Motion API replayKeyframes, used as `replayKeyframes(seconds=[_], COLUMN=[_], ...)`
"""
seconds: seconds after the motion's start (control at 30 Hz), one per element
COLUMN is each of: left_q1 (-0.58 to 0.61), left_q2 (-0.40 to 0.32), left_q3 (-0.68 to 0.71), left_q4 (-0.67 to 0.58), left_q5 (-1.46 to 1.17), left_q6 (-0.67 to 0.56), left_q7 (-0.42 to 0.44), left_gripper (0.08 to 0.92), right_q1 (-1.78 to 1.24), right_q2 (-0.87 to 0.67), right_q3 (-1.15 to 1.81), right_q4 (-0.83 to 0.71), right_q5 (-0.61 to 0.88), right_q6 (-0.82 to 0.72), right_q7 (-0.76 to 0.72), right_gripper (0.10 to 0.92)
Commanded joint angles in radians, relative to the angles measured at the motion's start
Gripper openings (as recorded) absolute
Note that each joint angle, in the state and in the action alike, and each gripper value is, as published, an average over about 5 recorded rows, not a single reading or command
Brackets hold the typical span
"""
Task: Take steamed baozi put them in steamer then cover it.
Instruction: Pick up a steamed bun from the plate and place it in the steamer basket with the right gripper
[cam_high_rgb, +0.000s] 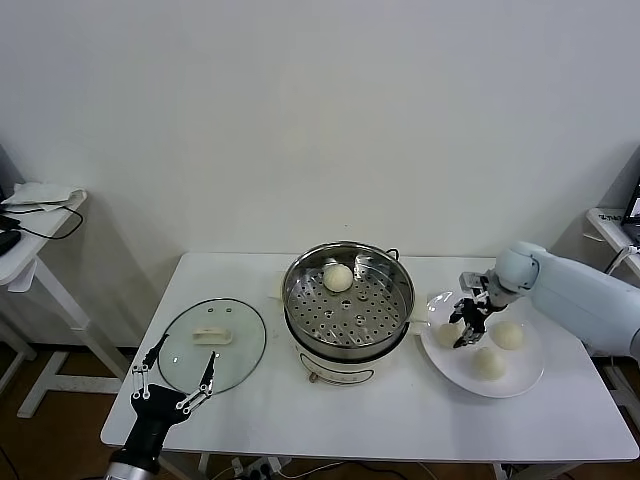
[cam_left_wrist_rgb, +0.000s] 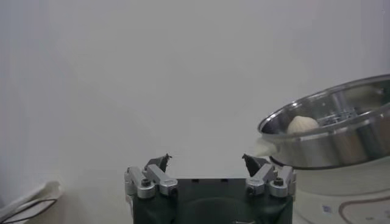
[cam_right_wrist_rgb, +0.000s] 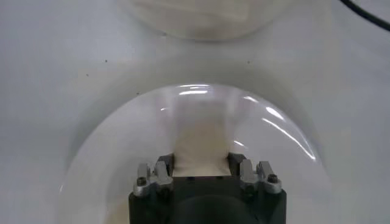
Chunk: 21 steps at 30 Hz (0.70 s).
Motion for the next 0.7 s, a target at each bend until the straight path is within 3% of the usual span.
replayKeyframes(seconds=[0.03,0.33,0.7], left_q1=[-0.011,-0.016,-0.023], left_q2=[0.004,0.010,0.012], left_q3=[0.005,0.008,0.011], left_q4=[-0.007,-0.015,-0.018], left_q5=[-0.006,-0.011,-0.015], left_q6=[0.005,-0.004,-0.007], left_q7=[0.000,-0.006,-0.010], left_gripper=[0.823,0.823,0.823], right_q1=[0.370,0.655,0.581], right_q2=[0.003,0.164,0.363], right_q3=[-0.163,-0.325,-0.384], right_q4=[0.106,0.264,0.304], right_q5=[0.089,0.258,0.412], right_q6=[0.011,-0.023,-0.132], right_q7=[-0.180,-0.249,-0.074], right_gripper=[0.602,0.600,0.593])
